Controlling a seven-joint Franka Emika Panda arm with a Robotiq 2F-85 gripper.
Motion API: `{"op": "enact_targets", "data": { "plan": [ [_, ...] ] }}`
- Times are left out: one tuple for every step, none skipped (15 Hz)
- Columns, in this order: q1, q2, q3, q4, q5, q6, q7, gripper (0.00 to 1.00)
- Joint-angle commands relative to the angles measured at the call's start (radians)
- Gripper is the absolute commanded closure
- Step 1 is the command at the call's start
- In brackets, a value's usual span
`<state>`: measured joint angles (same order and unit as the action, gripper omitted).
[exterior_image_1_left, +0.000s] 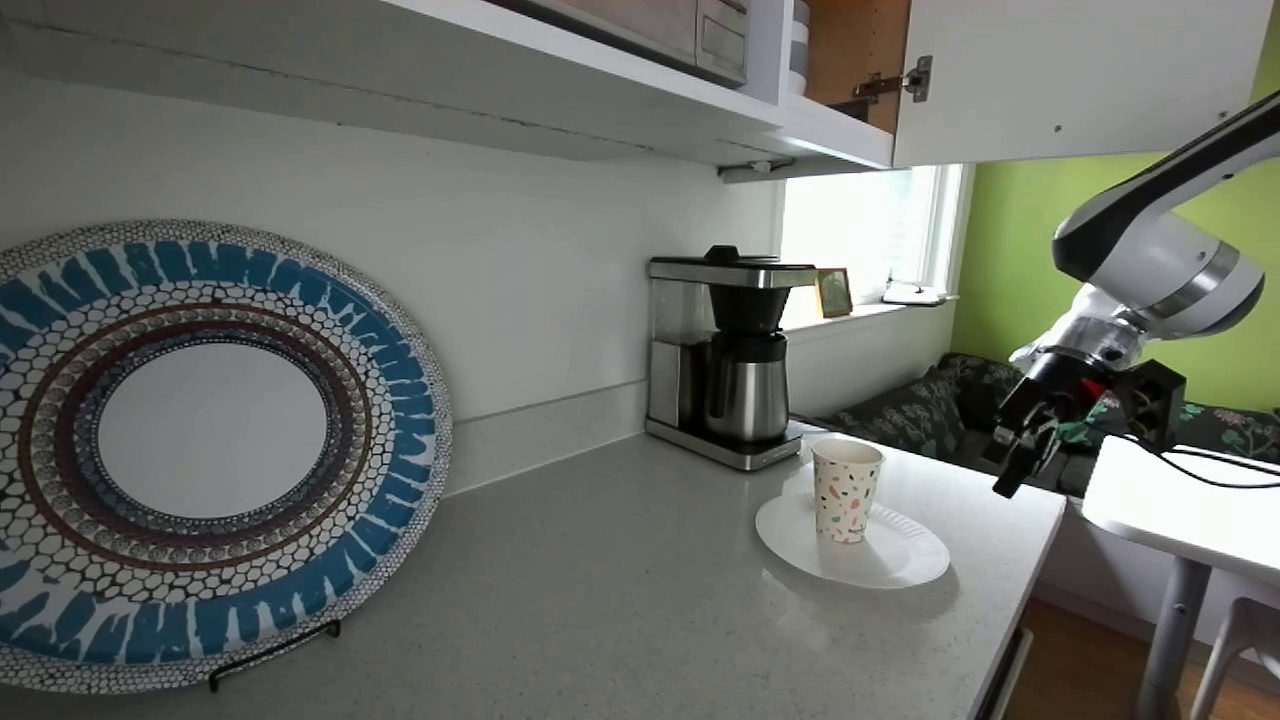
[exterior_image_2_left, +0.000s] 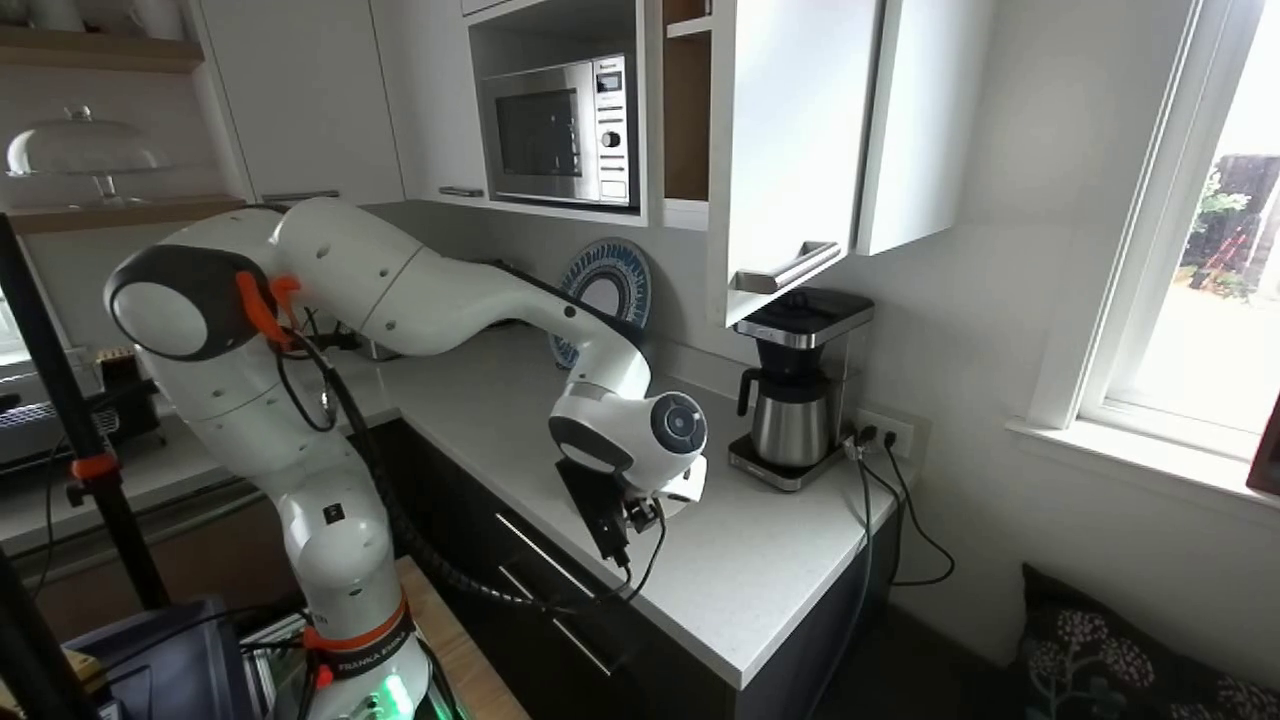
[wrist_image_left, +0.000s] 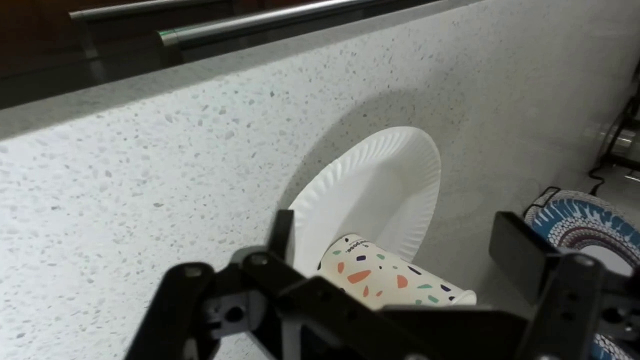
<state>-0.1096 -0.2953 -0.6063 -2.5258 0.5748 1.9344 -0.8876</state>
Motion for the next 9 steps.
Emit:
{"op": "enact_targets", "data": {
  "plan": [
    [-0.056, 0.035, 0.052, 0.008, 0.045, -0.017, -0.031, 0.0],
    [-0.06, 0.06, 0.055, 0.016, 0.066, -0.023, -0.045, 0.0],
    [-0.062, 0.079, 0.058, 0.022, 0.077, -0.024, -0.053, 0.0],
    [-0.063, 0.092, 0.06, 0.029, 0.082, -0.025, -0.057, 0.0],
    [-0.064, 0.099, 0.061, 0.034, 0.083, -0.026, -0.059, 0.0],
    [-0.064, 0.102, 0.061, 0.037, 0.084, -0.027, -0.059, 0.0],
    [-0.064, 0.102, 0.061, 0.038, 0.084, -0.028, -0.059, 0.0],
    [-0.059, 0.138, 0.053, 0.052, 0.129, -0.014, -0.068, 0.0],
    [-0.06, 0.167, 0.048, 0.07, 0.152, -0.038, -0.111, 0.0]
  ]
}}
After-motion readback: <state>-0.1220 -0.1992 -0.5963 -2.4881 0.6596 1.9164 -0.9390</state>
